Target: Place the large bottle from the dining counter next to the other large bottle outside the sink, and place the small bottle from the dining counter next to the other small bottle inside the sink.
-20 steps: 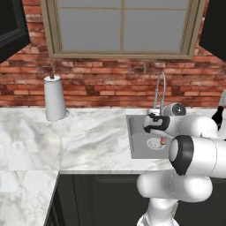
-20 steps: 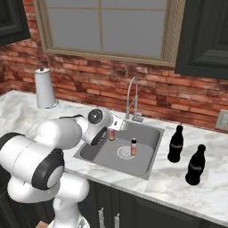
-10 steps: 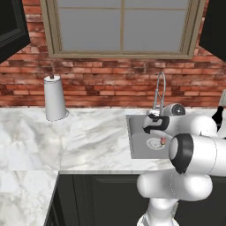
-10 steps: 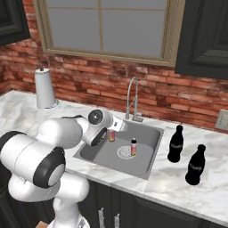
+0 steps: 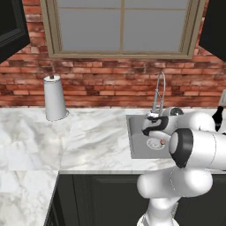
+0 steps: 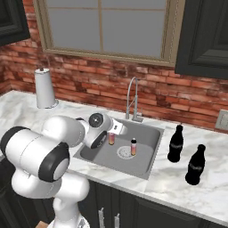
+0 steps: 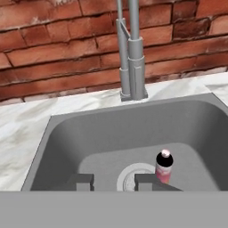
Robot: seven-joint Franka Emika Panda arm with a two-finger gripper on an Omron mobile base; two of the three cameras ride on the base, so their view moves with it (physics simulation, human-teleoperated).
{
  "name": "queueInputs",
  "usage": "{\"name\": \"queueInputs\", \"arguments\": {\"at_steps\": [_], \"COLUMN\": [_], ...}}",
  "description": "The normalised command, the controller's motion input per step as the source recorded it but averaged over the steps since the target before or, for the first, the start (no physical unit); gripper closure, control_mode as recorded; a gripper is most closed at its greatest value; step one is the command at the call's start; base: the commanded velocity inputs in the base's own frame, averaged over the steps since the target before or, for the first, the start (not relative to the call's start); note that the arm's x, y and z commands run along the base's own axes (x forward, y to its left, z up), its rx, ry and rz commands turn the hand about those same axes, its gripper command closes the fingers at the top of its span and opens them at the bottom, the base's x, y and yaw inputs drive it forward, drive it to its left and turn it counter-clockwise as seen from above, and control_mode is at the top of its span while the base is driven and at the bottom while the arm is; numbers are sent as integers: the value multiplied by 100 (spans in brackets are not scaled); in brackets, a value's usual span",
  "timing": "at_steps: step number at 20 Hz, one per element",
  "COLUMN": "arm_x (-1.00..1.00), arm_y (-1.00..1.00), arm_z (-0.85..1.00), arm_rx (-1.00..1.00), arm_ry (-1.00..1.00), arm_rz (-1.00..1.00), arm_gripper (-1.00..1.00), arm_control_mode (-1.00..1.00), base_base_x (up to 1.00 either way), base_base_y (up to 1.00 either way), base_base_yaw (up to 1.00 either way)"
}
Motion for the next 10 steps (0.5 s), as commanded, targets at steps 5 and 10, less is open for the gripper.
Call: {"name": "queueInputs", "arguments": {"at_steps": [5, 10], "arm_x": [0, 0], "arm_y": [0, 0], "arm_z": [-21, -20], "arm_rx": [0, -3], "arm_ry": [0, 0], "arm_rz": [0, 0], "arm_gripper": [100, 100], "arm_control_mode": [-100, -100], "base_base_x": [0, 0], "base_base_y": [0, 0], "base_base_yaw": [0, 0]}}
